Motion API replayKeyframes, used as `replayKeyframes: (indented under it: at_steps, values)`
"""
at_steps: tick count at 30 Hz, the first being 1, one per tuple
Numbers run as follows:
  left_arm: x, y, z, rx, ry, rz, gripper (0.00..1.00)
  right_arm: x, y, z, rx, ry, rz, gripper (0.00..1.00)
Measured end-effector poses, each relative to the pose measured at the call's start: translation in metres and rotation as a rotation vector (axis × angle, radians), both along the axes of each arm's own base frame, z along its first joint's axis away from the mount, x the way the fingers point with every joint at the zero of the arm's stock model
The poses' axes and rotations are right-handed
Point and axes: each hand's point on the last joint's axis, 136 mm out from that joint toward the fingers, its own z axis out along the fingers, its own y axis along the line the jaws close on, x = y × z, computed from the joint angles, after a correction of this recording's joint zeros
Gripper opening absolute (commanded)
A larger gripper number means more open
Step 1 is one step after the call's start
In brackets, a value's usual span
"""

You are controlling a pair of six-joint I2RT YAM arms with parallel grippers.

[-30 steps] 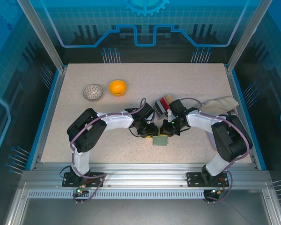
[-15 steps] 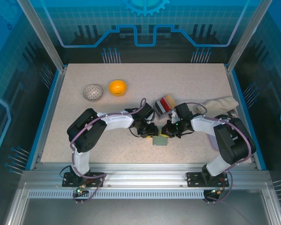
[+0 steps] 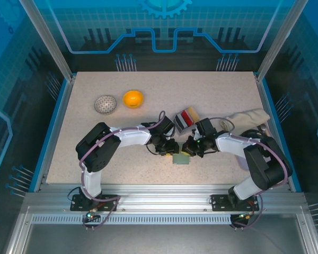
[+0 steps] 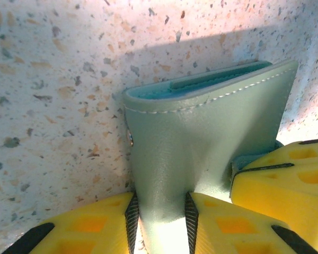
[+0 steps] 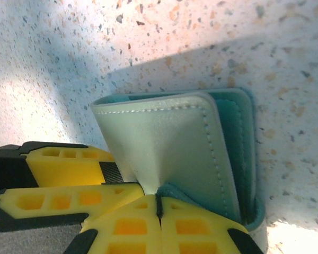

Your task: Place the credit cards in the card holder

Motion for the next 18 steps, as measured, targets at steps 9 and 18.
replayKeyframes:
  at_steps: [9, 18]
  values:
    - [0.0, 0.0, 0.0, 0.0, -0.003, -0.004, 0.32, 0.006, 0.002, 0.011, -0.05, -0.043, 0.03, 0.0]
    - [0.002, -0.005, 0.002, -0.014, -0.02, -0.004, 0.31, 0.008, -0.001, 0.016, -0.107, -0.002, 0.12, 0.0]
